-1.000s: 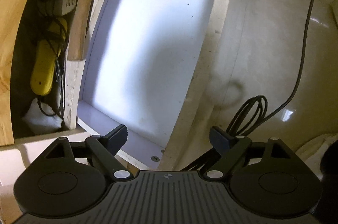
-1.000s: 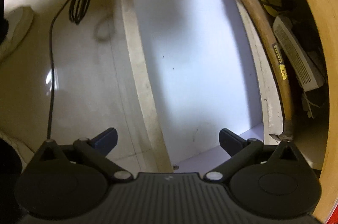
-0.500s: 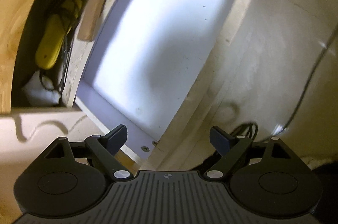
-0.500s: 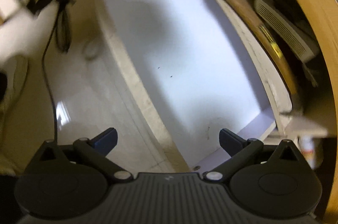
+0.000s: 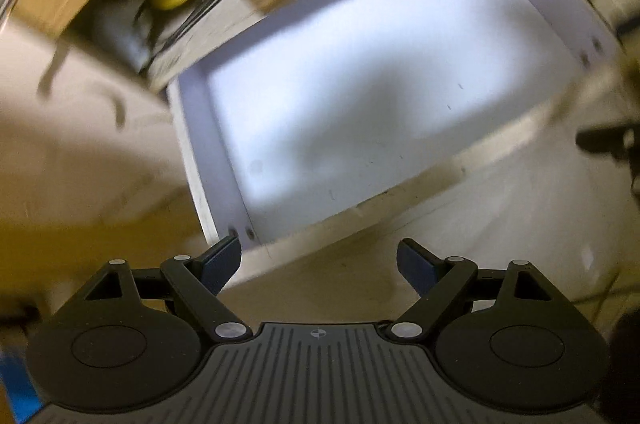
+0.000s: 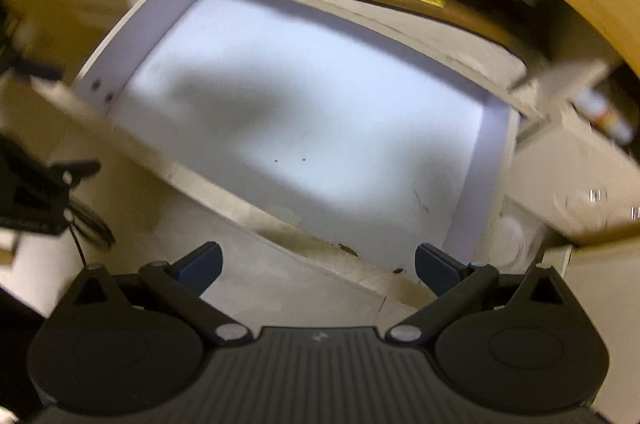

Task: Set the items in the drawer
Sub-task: 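Open both grippers and back away from the opened drawer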

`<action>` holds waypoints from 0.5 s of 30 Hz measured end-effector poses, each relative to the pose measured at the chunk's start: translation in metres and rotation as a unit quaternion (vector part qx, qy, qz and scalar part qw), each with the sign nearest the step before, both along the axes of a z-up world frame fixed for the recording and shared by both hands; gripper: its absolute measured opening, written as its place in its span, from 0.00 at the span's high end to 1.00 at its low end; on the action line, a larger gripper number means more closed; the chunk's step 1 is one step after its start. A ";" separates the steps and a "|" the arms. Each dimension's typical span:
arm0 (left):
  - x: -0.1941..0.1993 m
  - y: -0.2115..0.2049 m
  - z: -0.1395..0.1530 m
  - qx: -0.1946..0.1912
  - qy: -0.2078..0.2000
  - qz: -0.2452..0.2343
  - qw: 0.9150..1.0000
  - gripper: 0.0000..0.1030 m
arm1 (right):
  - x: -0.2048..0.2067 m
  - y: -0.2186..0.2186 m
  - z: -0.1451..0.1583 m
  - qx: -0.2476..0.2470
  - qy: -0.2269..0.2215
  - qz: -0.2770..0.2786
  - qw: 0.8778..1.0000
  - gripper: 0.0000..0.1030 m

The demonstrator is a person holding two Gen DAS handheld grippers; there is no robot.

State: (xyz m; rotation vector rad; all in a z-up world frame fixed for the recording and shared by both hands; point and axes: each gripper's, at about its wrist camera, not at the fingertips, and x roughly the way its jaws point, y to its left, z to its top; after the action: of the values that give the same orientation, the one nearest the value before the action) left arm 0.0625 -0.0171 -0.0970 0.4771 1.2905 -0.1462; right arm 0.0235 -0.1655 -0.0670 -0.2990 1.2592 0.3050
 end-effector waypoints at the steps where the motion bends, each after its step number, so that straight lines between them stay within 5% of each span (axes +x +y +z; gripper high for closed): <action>1: 0.001 0.004 0.003 -0.018 0.000 0.025 1.000 0.16 | -0.001 -0.001 0.002 0.004 0.002 -0.016 1.000 0.00; 15: 0.007 0.025 0.016 -0.138 -0.030 0.184 0.973 0.17 | 0.018 -0.032 -0.011 0.072 0.018 -0.191 0.979 0.00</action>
State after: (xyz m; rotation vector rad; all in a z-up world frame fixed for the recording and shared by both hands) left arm 0.0694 0.0083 -0.0810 0.0003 1.2553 0.0019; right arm 0.0412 -0.1978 -0.0776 0.0758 1.2936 0.0704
